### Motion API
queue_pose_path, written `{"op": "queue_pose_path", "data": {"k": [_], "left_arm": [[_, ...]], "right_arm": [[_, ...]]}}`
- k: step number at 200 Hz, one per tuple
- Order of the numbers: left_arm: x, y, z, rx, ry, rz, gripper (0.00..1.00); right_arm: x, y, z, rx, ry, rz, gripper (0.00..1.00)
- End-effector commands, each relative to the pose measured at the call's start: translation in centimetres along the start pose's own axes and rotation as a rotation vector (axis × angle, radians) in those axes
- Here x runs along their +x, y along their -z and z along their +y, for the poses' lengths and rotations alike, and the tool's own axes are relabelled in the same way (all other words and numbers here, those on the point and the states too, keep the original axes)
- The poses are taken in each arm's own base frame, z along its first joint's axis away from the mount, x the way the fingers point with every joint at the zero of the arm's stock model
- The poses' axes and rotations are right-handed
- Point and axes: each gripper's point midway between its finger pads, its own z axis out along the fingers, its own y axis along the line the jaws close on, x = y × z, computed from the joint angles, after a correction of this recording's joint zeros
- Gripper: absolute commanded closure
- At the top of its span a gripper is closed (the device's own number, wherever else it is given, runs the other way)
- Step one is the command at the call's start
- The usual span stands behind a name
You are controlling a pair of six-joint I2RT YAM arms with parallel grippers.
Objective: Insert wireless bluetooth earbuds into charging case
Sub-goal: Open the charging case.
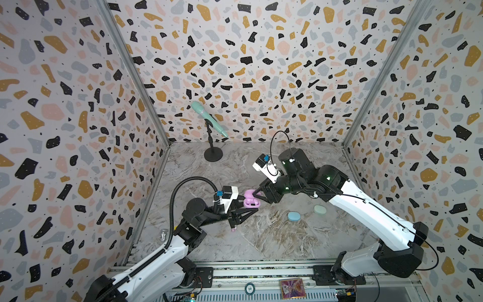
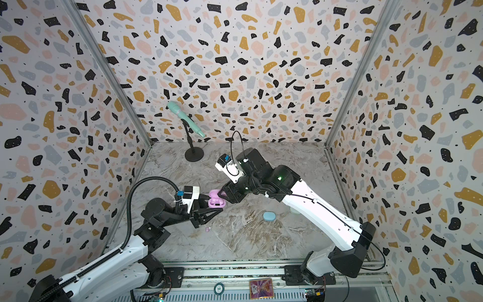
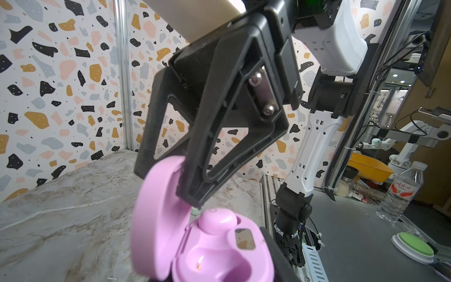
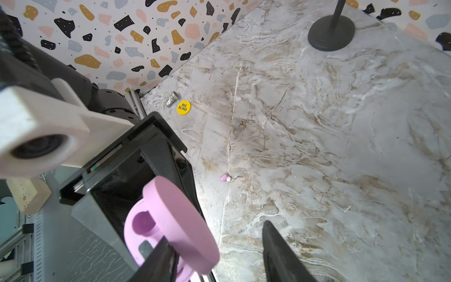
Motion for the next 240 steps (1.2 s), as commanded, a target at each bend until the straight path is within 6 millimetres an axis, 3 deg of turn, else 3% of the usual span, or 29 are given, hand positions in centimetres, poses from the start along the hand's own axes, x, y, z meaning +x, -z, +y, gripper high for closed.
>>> {"op": "queue_pose_path", "data": {"k": [1,75,154,216,240], "left_arm": [[-1.3,0.5,-1.3,0.038,0.014,-0.08,0.96],[-0.2,0.7,-0.2,-0.026,0.046,-0.057,0.96],[0.4,0.5,1.5,-0.107,0.005,-0.01,0.96],[-0.3,1.0,3.3,-0.185,-0.017,-0.004,0.97],[-0.3,1.8,4.8,-0.25,-0.025,0.001,0.97]], "right_arm": [[-0.9,0.2,-0.4,-0.007,-0.017,-0.04,0.45],[-0.7,-0.5,0.4,-0.067,-0.016,-0.023,0.34],[-1.5,0.9,2.0,-0.112,-0.017,-0.051,0.25],[-0.2,2.0,2.2,-0.098,-0.065,-0.091,0.21],[1.6,1.7,2.0,-0.109,-0.138,-0.111,0.19]]}}
